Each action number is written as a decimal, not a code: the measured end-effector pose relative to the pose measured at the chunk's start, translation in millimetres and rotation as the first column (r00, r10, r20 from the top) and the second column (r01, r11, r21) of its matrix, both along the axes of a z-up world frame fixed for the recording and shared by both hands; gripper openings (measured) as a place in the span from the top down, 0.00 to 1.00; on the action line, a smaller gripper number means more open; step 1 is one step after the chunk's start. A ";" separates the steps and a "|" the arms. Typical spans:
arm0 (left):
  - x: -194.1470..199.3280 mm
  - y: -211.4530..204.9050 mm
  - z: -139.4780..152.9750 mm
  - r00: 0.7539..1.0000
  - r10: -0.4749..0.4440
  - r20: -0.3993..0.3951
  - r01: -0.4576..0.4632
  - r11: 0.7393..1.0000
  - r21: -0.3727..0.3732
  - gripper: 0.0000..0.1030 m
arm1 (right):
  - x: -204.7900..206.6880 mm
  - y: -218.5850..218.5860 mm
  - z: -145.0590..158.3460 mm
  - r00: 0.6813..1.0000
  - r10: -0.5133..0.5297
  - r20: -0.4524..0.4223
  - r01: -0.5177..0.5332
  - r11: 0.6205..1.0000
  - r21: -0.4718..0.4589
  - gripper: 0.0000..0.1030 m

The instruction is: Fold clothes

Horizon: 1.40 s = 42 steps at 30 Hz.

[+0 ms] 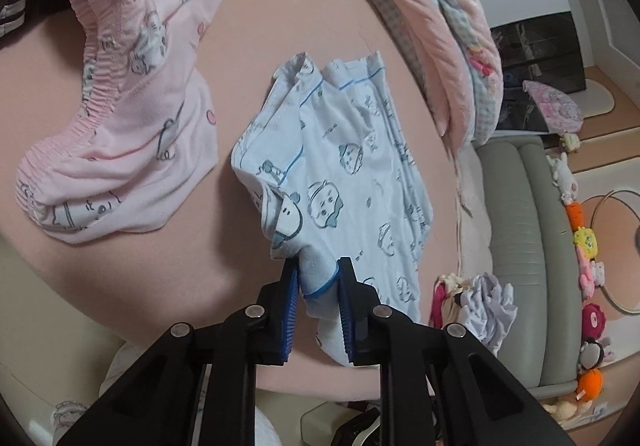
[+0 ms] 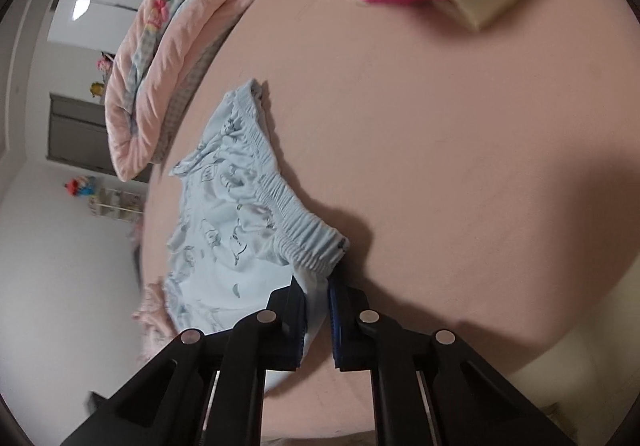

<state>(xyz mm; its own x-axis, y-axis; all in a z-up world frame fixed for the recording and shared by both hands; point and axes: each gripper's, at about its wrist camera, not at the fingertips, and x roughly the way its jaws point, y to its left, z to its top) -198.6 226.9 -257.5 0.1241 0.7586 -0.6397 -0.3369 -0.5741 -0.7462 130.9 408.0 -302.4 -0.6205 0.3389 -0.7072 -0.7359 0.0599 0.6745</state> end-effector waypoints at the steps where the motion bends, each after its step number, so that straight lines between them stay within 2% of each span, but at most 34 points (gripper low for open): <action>1: -0.7 -2.0 1.5 1.000 0.009 -0.001 -0.009 1.000 0.012 0.84 | -1.5 0.2 4.7 0.999 0.009 0.036 -0.010 1.000 0.011 0.92; 4: -2.0 -8.0 2.6 1.000 0.027 0.002 -0.027 0.999 0.024 0.84 | -6.0 0.5 17.4 0.991 0.035 0.130 -0.040 0.999 0.037 0.93; 7: -2.2 -9.7 1.8 0.999 0.035 -0.009 -0.035 0.999 -0.005 0.84 | -11.1 -0.3 25.7 0.977 0.055 0.207 -0.065 0.997 0.042 0.93; 10: -1.8 -16.2 5.8 0.996 0.066 -0.059 -0.069 0.996 -0.050 0.84 | -17.5 -1.3 30.4 0.950 0.077 0.303 -0.092 0.995 0.033 0.93; 12: -0.9 -21.9 15.4 0.992 0.085 -0.098 -0.087 0.996 -0.013 0.84 | -21.8 -2.0 33.5 0.927 0.092 0.365 -0.109 0.994 0.026 0.93; 16: 3.4 -26.9 31.2 0.983 0.111 -0.148 -0.103 0.993 0.056 0.84 | -25.7 -1.7 37.0 0.905 0.110 0.412 -0.131 0.991 0.023 0.93; 18: 4.5 -20.8 32.3 0.982 0.086 -0.169 -0.082 0.996 0.026 0.84 | -26.2 -1.8 38.9 0.896 0.118 0.428 -0.142 0.990 0.024 0.93; 21: 12.3 -4.4 29.3 0.977 0.010 -0.215 -0.029 0.996 -0.084 0.84 | -24.4 -2.7 46.4 0.881 0.127 0.455 -0.158 0.987 0.030 0.93; 24: 23.8 14.4 29.3 0.968 -0.064 -0.241 0.030 0.990 -0.141 0.84 | -23.9 0.1 57.2 0.866 0.133 0.482 -0.166 0.986 0.027 0.90; 26: 27.4 26.4 31.7 0.964 -0.074 -0.256 0.030 0.985 -0.170 0.80 | -22.8 3.8 65.2 0.861 0.139 0.490 -0.176 0.984 0.030 0.70; 27: 28.0 31.3 32.8 0.963 -0.070 -0.261 0.023 0.983 -0.181 0.71 | -22.5 6.0 69.2 0.860 0.147 0.489 -0.185 0.982 0.031 0.53; 28: 27.8 35.9 33.6 0.964 -0.059 -0.258 0.011 0.982 -0.186 0.50 | -21.4 7.5 73.0 0.868 0.147 0.475 -0.187 0.982 0.038 0.48; 29: 27.5 40.3 34.2 0.967 -0.046 -0.251 -0.002 0.982 -0.189 0.36 | -20.1 8.7 77.1 0.878 0.146 0.455 -0.187 0.981 0.046 0.47; 30: 26.6 44.4 35.0 0.971 -0.028 -0.237 -0.018 0.982 -0.187 0.17 | -19.0 10.8 81.2 0.888 0.152 0.434 -0.191 0.981 0.047 0.47; 32: 25.8 52.9 38.3 0.983 0.015 -0.185 -0.042 0.989 -0.140 0.17 | -21.1 14.6 86.5 0.888 0.173 0.425 -0.207 0.978 0.036 0.45; 36: 29.4 73.5 45.1 0.994 0.080 -0.080 -0.084 0.995 -0.053 0.17 | -27.9 20.8 97.4 0.865 0.200 0.460 -0.244 0.969 0.038 0.42; 39: 35.5 98.0 48.4 0.998 0.047 -0.046 -0.049 0.997 -0.055 0.17 | -32.9 25.5 103.6 0.861 0.229 0.455 -0.271 0.962 0.029 0.42; 42: 48.7 127.5 54.4 0.994 -0.054 -0.092 0.042 0.992 -0.120 0.17 | -35.3 32.6 111.5 0.867 0.234 0.439 -0.274 0.961 0.030 0.41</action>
<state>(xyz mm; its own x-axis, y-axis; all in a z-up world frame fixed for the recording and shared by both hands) -149.9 354.4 -203.1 0.0931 0.6718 -0.7349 -0.4322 -0.6376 -0.6376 95.6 440.6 -190.9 -0.3373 0.2841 -0.8975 -0.9349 -0.2130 0.2839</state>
